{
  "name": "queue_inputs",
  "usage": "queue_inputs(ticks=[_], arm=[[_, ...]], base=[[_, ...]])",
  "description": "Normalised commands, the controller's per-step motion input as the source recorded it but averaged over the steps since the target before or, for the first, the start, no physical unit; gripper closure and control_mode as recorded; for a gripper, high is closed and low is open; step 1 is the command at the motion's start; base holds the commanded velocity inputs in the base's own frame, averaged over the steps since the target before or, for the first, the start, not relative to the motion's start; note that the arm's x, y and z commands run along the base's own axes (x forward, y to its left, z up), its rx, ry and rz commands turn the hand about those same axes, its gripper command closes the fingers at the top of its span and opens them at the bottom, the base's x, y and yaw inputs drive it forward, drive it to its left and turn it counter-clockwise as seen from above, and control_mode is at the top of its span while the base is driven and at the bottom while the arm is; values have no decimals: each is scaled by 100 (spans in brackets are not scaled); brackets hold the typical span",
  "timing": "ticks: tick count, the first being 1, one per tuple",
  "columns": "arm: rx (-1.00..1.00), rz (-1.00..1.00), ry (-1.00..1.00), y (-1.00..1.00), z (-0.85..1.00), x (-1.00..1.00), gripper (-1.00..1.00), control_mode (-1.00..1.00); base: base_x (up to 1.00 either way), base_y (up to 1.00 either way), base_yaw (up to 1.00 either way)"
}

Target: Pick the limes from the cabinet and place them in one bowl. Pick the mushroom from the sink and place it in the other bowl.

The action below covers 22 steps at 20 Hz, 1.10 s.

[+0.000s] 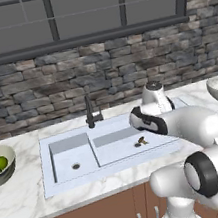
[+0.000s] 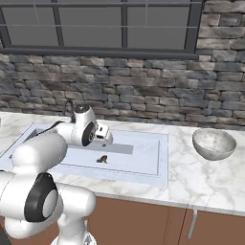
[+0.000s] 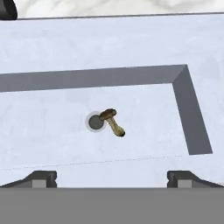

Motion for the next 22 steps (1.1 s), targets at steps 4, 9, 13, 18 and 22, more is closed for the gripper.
queue_inputs(ticks=[4, 9, 13, 18, 22], arm=[[0, 3, 6, 0, -50, 40, -100, -100], [0, 5, 2, 0, -47, 40, -100, -100], [0, 5, 1, 0, -49, 35, -100, -100], [0, 4, 2, -1, -51, 26, -100, -100], [0, 2, 1, -7, -48, 20, -100, -100]], base=[[0, 0, 0], [0, 0, 0], [0, 0, 0], [0, 0, 0], [0, 0, 0]])
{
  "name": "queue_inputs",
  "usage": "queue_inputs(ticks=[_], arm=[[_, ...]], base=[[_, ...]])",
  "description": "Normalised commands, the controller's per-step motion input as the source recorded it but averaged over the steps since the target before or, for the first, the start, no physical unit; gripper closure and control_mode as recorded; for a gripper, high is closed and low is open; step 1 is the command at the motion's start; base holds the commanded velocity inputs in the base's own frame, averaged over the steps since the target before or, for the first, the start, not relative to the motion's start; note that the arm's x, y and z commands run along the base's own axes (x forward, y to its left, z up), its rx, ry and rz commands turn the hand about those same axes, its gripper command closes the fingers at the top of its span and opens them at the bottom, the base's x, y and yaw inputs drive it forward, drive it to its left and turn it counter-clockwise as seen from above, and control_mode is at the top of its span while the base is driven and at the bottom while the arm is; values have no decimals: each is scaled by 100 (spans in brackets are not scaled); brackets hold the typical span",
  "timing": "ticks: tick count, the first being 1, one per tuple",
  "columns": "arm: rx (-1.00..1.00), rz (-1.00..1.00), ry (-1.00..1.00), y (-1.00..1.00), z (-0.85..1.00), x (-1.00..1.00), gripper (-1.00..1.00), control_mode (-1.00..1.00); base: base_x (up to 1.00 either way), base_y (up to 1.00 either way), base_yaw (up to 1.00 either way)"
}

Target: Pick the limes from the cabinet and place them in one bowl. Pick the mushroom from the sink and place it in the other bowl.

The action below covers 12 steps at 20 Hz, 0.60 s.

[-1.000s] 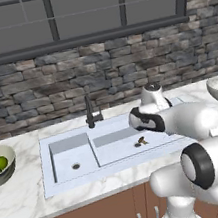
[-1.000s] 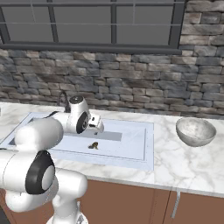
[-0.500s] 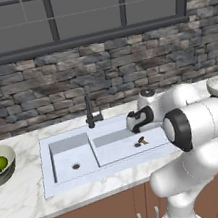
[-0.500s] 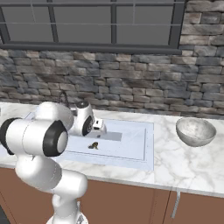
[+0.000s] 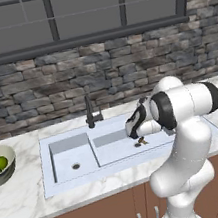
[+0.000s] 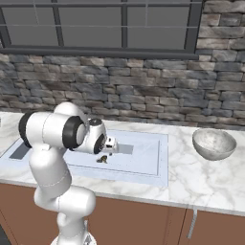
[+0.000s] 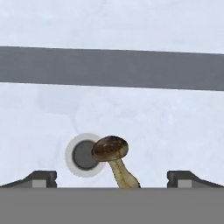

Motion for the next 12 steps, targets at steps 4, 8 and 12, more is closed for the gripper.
queue_inputs(ticks=[4, 8, 12], arm=[[0, 2, 1, -7, -45, 20, -100, -100], [0, 0, 4, -1, -43, 11, -100, -100], [0, 0, 5, 0, -40, 10, -100, -100]], base=[[0, 0, 0], [0, 0, 0], [0, 0, 0]])
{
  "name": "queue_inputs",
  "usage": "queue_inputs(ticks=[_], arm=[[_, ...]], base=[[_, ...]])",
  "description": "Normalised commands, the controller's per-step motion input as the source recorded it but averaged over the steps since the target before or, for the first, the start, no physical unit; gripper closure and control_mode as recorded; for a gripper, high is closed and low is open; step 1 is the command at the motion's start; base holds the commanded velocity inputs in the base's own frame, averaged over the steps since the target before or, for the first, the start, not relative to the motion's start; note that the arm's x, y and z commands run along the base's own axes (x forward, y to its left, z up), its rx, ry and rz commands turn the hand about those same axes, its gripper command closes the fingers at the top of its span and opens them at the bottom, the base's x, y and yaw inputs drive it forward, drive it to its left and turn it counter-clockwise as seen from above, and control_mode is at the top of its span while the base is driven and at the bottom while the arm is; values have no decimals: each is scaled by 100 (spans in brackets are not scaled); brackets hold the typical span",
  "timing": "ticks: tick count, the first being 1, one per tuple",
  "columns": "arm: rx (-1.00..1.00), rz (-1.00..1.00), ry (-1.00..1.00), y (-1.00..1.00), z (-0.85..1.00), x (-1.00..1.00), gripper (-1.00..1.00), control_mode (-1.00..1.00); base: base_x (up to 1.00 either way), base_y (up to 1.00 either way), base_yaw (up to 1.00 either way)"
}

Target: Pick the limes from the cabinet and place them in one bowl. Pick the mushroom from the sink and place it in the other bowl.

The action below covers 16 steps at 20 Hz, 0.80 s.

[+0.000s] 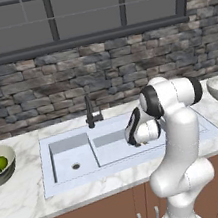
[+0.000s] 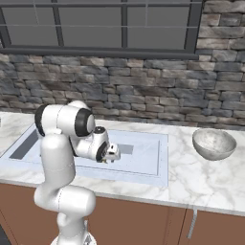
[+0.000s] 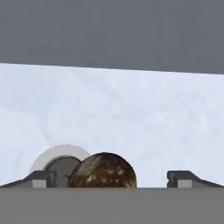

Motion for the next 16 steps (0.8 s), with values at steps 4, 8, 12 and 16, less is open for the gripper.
queue_inputs(ticks=[4, 8, 12, 16], arm=[[2, 0, 6, -3, -34, 24, -100, -100], [3, 0, 8, 0, -28, 15, 100, -100], [3, 0, 7, 0, -24, 1, 100, -100], [1, 0, 5, 0, -8, 4, 100, -100]], base=[[0, 0, 0], [0, 0, 0], [0, 0, 0], [0, 0, 0]])
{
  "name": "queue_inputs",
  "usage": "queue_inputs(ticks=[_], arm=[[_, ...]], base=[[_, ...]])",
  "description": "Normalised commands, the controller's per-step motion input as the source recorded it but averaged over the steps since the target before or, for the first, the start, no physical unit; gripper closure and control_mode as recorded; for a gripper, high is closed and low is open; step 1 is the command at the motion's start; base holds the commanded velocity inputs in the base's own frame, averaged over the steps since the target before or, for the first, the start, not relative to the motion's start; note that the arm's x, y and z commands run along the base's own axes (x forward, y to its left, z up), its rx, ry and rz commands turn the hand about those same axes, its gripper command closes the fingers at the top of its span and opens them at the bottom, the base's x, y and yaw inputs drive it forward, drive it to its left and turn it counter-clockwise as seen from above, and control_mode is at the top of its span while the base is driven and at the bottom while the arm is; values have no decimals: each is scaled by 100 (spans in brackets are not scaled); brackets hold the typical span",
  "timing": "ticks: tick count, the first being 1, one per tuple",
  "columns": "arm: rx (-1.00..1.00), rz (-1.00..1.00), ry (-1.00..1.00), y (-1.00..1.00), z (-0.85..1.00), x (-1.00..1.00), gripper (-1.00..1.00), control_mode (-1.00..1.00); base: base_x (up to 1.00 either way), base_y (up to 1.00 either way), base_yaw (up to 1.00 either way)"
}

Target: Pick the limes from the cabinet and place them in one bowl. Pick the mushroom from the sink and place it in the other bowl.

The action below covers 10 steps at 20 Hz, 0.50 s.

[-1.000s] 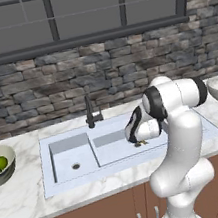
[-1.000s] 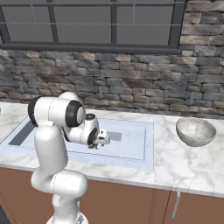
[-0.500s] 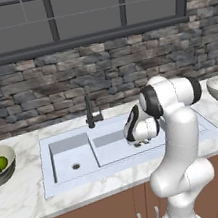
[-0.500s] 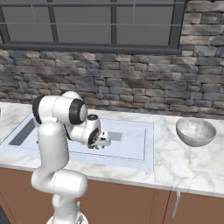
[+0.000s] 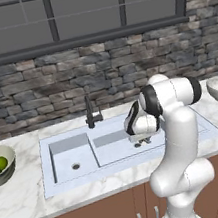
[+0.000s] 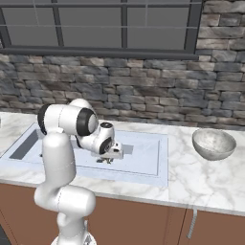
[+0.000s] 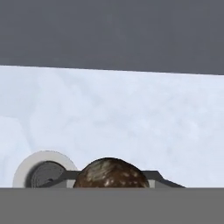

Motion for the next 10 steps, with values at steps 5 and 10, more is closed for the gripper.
queue_inputs(ticks=[5, 10], arm=[[-11, 0, -2, -1, 60, 0, 100, -100], [-5, -1, -2, 0, 96, -10, 100, -100]], base=[[0, 0, 0], [0, 0, 0]])
